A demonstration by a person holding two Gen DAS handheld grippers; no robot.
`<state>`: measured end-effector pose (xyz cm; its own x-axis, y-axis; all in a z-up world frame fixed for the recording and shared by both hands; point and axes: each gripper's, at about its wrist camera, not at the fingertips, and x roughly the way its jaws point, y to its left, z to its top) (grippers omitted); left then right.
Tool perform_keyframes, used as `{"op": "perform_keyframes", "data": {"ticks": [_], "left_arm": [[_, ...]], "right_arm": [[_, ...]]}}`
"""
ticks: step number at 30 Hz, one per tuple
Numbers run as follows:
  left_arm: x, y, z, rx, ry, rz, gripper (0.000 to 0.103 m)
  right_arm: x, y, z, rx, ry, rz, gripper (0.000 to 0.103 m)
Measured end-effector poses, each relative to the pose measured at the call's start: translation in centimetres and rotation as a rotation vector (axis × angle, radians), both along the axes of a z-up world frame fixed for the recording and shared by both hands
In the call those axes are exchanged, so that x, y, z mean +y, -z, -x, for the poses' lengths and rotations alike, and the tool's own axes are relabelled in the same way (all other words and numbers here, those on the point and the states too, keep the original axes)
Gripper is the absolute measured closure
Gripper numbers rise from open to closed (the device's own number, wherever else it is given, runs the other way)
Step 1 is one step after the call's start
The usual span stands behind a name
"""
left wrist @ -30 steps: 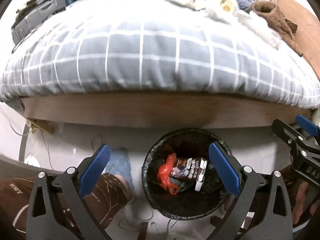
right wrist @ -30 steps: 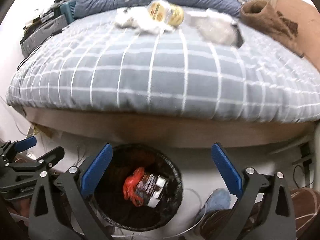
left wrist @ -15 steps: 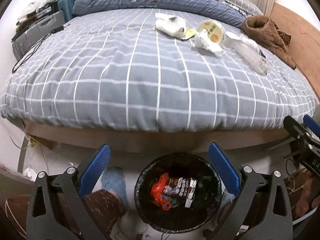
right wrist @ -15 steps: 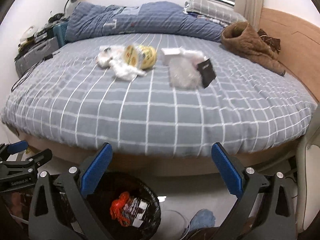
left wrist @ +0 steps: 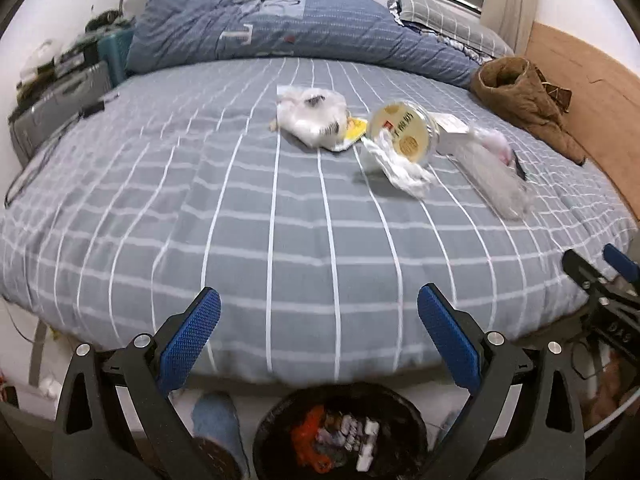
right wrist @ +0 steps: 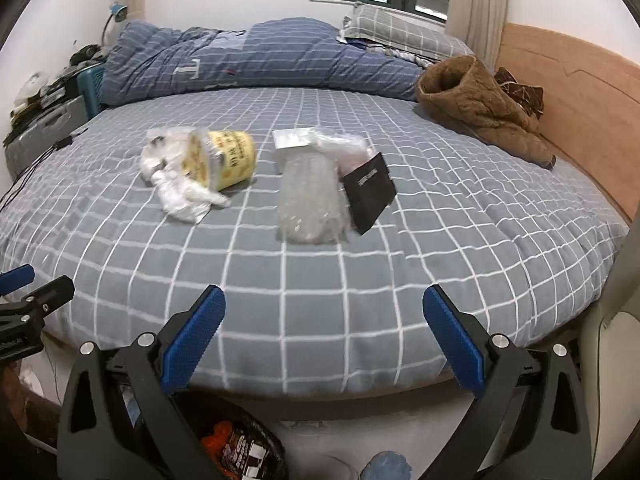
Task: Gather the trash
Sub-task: 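Move both tools back over the remaining trash on the bed, then grasp the black card with the right tool while the left tool grasps white tissue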
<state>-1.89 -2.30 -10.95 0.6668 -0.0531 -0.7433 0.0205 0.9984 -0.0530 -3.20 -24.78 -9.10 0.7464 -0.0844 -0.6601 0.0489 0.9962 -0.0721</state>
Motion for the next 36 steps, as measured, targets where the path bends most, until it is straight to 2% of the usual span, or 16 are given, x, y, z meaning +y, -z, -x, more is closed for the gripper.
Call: {"op": "perform_keyframes", "data": {"ticks": [10, 22, 30, 36], "left_arm": [[-1.8, 0.3, -5.3, 0.006, 0.011, 0.017, 0.006], [-4.5, 0.4, -11.4, -0.006, 0.036, -0.012, 0.006], [-5.8, 1.7, -14.5, 0.03, 0.044, -0.009, 0.007], [-6.6, 2.0, -15.6, 0.037, 0.058, -0.003, 0.013]], "right_arm": [[-2.5, 0.1, -5.0, -0.003, 0.046, -0.026, 0.008], [-4.0, 0.5, -11.2, 0.003, 0.084, -0.019, 0.015], [-4.3, 1.7, -14.0, 0.042, 0.077, -0.011, 0.03], [-5.5, 2.5, -14.8, 0.085, 0.091, -0.024, 0.049]]}}
